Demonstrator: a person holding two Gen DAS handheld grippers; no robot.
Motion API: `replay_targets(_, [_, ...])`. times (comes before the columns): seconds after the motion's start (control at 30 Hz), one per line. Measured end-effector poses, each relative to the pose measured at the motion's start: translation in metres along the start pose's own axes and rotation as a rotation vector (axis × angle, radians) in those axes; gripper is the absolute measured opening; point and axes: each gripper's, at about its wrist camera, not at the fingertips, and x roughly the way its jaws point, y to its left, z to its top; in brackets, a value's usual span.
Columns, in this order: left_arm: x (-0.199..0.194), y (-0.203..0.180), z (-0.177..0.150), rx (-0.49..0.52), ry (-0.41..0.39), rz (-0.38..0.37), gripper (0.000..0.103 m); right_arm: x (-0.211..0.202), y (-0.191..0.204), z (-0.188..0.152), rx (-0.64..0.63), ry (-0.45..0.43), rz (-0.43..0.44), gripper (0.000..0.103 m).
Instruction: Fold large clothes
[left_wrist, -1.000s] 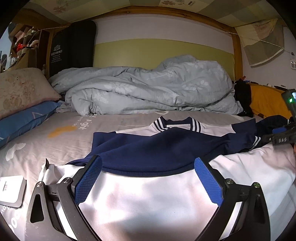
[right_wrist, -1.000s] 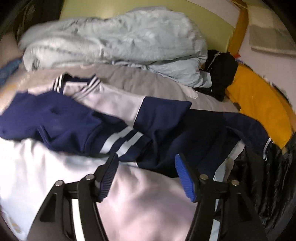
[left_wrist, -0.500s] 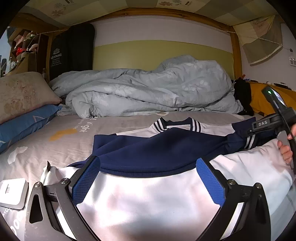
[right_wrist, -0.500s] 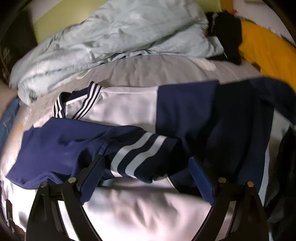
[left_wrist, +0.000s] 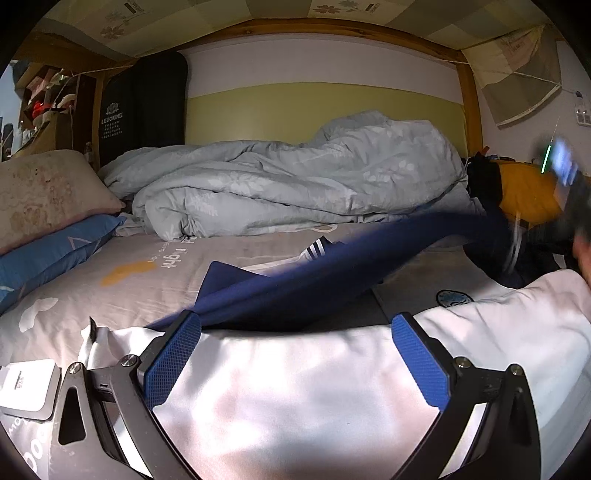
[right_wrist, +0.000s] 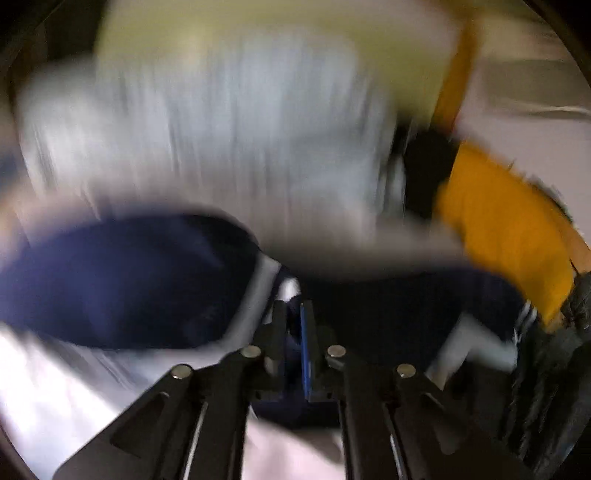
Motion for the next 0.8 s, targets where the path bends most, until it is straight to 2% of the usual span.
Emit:
replay_targets(0.03, [-0.001,0.000,0.000,0.000,-0.006,0.004,0.103,0.012,-0.001,-0.009,-0.003,0.038,-0.043,0.005])
replay_targets(0.07, [-0.002,0.001,0.000,-0.002,-0.011,0.008,0.103,0.010,-0.010,-0.018,0.058,0.008,-0.049,0.013])
replay_targets(0.1, [-0.003,0.002,0.000,-0.002,-0.013,0.007,0.103,0.004,-0.020,-0.024,0.126,-0.018,-0.021,0.036])
replay_targets(0.13, [-0.001,0.001,0.000,0.000,-0.007,0.006,0.103,-0.002,-0.028,-0.028,0.184,-0.032,0.019,0.046])
replay_targets(0.17, [0.002,0.000,-0.001,0.004,0.006,0.005,0.103,-0.009,-0.034,-0.032,0.226,-0.043,0.058,0.051])
replay_targets(0.2, [0.004,0.000,-0.001,0.007,0.018,0.003,0.103,-0.017,-0.037,-0.035,0.231,-0.054,0.077,0.051])
replay_targets(0.27, [0.006,0.000,-0.001,0.008,0.029,0.002,0.103,-0.035,-0.037,-0.039,0.187,-0.091,0.084,0.052])
replay_targets(0.33, [0.007,0.000,0.000,0.004,0.018,0.002,0.103,-0.051,-0.038,-0.044,0.162,-0.124,0.105,0.058])
replay_targets(0.4, [0.007,-0.001,-0.002,0.004,0.014,0.003,0.103,-0.061,-0.042,-0.051,0.179,-0.140,0.147,0.076])
replay_targets(0.57, [0.005,-0.003,-0.004,0.013,0.014,0.003,0.103,-0.078,-0.045,-0.071,0.215,-0.131,0.243,0.086])
replay_targets(0.67, [0.005,-0.003,-0.004,0.013,0.018,0.004,0.103,-0.078,-0.066,-0.071,0.286,-0.092,0.325,0.087])
replay_targets(0.73, [0.005,-0.003,-0.004,0.013,0.014,0.005,0.103,-0.075,-0.082,-0.066,0.349,-0.055,0.335,0.087])
replay_targets(0.8, [0.006,-0.003,-0.005,0.016,0.016,0.004,0.103,-0.067,-0.102,-0.052,0.408,0.014,0.296,0.087])
